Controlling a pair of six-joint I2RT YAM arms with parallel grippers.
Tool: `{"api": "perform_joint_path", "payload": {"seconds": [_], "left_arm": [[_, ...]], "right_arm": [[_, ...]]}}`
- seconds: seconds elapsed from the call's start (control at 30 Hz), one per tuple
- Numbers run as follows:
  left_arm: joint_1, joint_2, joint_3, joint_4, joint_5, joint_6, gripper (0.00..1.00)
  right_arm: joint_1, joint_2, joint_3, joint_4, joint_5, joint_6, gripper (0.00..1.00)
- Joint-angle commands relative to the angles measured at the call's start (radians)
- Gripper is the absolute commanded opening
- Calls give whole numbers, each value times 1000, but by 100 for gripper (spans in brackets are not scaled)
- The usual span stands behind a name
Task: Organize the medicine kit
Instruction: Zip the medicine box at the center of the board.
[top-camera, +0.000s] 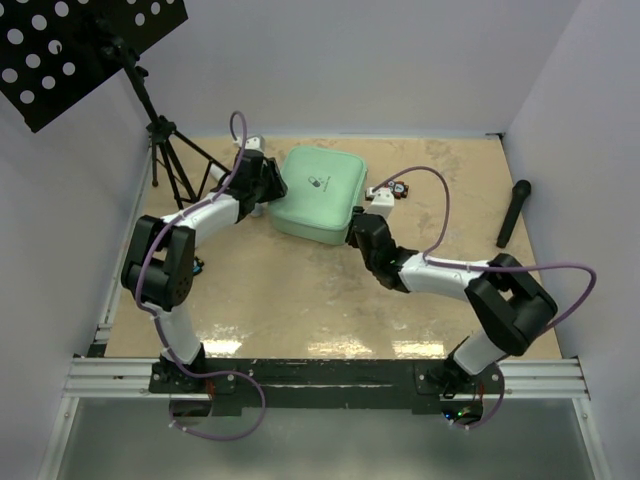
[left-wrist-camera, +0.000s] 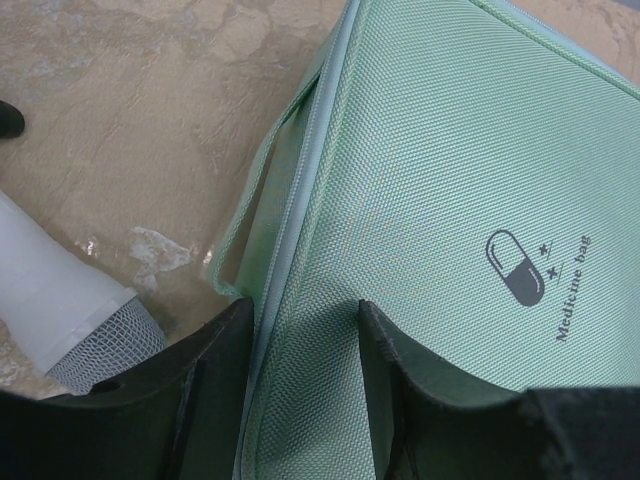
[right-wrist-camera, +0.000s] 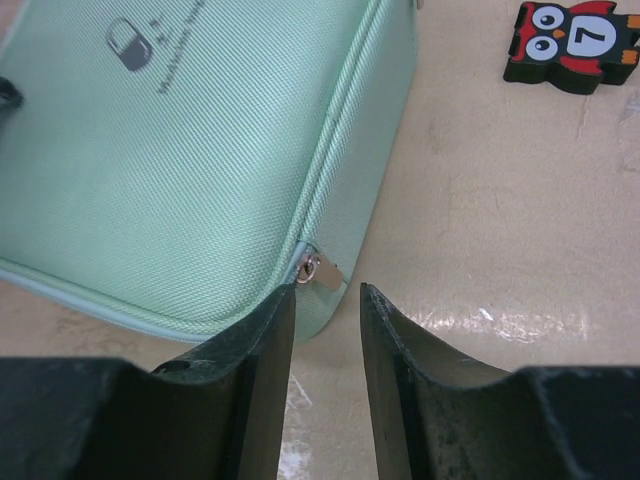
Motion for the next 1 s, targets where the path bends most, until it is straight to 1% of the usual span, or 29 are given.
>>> {"api": "perform_joint_path", "payload": {"seconds": [0.0,0.13,0.17,0.23,0.33,0.57,0.63,0.73,0.87,0.97], "left_arm": [[-1,20,39,0,17,32,50],[-1,41,52,9,25,37,50],[-1,49,57,12,28,37,50],[-1,58,65,21,28,46,50],[-1,80,83,26,28,63,50],[2,144,150,20,28,107,50],[3,169,181,21,59,135,50],[5,212,236,15,82,181,50],[7,277,331,0,123,248,51],[10,322,394,-15,160,299,51]], "right_arm": [[-41,-112,-27,46,-103,60,39],[-131,-140,-56,72,-260,110,41],[-165,-139,-62,85,-323,121,41],[-212,-133,-79,138,-422,141,43],[-248,-128,-101,200,-515,175,45],[-259,-99,-98,211,-554,163,42],[-260,-96,-113,224,-554,150,43],[-263,-86,-130,249,-552,141,47],[-263,-74,-139,278,-566,141,55],[-263,-59,-138,298,-578,124,57]]}}
